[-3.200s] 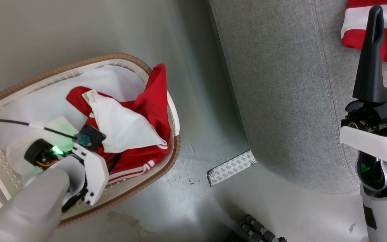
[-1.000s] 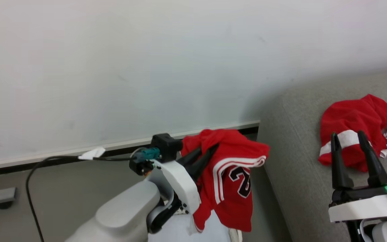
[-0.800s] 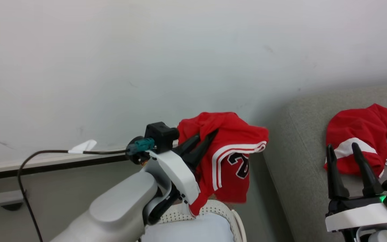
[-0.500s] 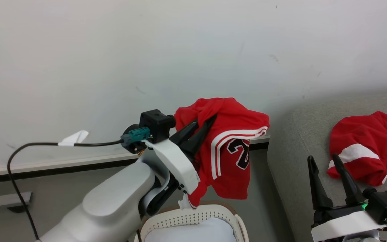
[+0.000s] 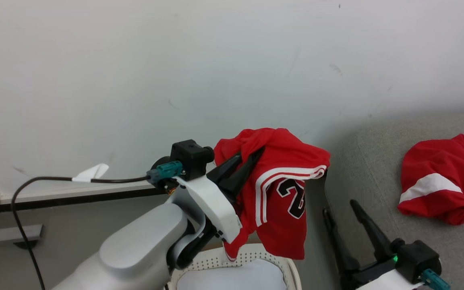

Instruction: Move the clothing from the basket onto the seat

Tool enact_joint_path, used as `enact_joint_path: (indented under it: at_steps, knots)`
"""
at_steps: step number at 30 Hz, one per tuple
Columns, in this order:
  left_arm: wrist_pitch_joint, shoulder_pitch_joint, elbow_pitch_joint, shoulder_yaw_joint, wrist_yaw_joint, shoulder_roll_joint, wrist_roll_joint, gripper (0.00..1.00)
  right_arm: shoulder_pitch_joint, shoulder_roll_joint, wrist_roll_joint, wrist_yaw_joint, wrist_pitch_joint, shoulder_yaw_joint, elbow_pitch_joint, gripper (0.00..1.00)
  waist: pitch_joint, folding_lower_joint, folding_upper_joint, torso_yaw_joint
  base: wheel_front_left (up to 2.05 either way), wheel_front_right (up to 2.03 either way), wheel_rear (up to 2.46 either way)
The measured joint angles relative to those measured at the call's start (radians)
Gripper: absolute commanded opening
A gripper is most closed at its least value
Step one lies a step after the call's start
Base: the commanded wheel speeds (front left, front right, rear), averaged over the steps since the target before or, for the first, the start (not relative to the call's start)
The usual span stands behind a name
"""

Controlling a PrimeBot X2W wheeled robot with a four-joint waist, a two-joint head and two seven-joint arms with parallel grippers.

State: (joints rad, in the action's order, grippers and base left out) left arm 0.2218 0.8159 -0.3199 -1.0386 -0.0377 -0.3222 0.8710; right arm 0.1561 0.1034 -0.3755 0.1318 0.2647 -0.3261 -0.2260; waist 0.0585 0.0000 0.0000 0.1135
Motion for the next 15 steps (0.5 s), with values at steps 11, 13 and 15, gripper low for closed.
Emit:
enact_joint_path:
  at_steps: [11,13,15]
  knots:
    - [-0.003,-0.007,0.006,-0.028,0.009,0.027,0.002,0.00,0.081,0.006,-0.032,0.000,0.000,-0.120,-0.090,1.00,-0.003,0.0000,0.0001,-0.017,0.00,0.00,0.00]
    - [-0.003,-0.009,0.012,-0.037,0.012,0.034,0.002,0.00,0.112,0.013,-0.047,0.000,0.000,-0.135,-0.119,1.00,-0.003,0.0000,0.0001,-0.027,0.00,0.00,0.00]
    - [-0.006,-0.016,0.016,-0.045,0.020,0.043,0.002,0.00,0.137,0.018,-0.058,0.000,0.000,-0.151,-0.156,1.00,-0.003,0.0000,0.0001,-0.038,0.00,0.00,0.00]
